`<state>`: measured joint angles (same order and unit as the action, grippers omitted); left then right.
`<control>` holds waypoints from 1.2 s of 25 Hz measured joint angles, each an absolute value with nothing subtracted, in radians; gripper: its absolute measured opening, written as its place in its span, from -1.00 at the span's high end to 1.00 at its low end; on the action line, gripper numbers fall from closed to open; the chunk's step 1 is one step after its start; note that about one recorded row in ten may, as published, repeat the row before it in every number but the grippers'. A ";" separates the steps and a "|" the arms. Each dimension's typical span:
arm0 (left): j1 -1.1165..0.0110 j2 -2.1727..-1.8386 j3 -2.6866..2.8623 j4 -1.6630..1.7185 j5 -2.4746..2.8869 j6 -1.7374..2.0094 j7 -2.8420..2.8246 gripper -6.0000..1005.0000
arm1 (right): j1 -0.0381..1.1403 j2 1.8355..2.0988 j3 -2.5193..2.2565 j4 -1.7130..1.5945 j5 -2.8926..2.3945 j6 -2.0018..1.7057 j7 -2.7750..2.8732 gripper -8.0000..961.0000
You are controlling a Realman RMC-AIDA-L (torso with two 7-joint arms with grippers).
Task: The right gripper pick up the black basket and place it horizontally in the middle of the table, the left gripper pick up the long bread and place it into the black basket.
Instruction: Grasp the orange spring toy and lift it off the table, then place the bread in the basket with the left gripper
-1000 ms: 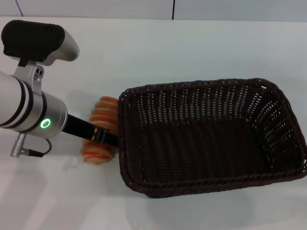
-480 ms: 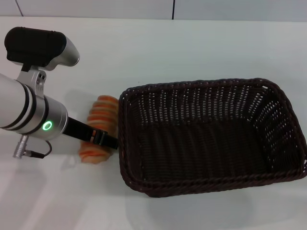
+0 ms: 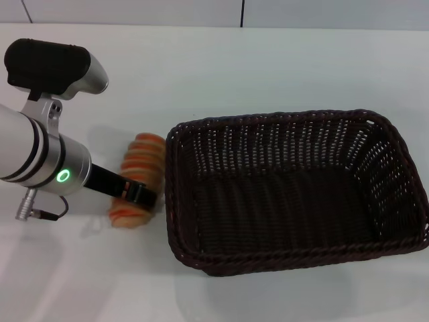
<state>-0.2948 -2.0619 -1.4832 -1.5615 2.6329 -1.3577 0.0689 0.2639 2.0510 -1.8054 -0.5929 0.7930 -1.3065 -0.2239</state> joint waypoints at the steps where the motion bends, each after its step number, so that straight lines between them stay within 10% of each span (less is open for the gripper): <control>1: -0.295 -2.062 -1.483 -1.561 2.641 -1.358 0.069 -0.55 | 0.264 2.051 -1.805 -0.593 0.793 -1.306 -0.224 0.09; 13: -0.297 -2.060 -1.678 -1.603 2.703 -1.304 0.137 0.03 | 0.274 2.046 -1.805 -0.590 0.793 -1.302 -0.224 0.09; 30: -0.385 -2.059 -1.865 -1.730 2.399 -1.364 0.351 0.28 | 0.263 2.036 -1.782 -0.583 0.766 -1.260 -0.200 0.09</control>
<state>-0.3847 -2.0593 -1.8653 -1.7297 2.3988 -1.3637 0.3514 0.2634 2.0364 -1.7816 -0.5833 0.7657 -1.2600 -0.2001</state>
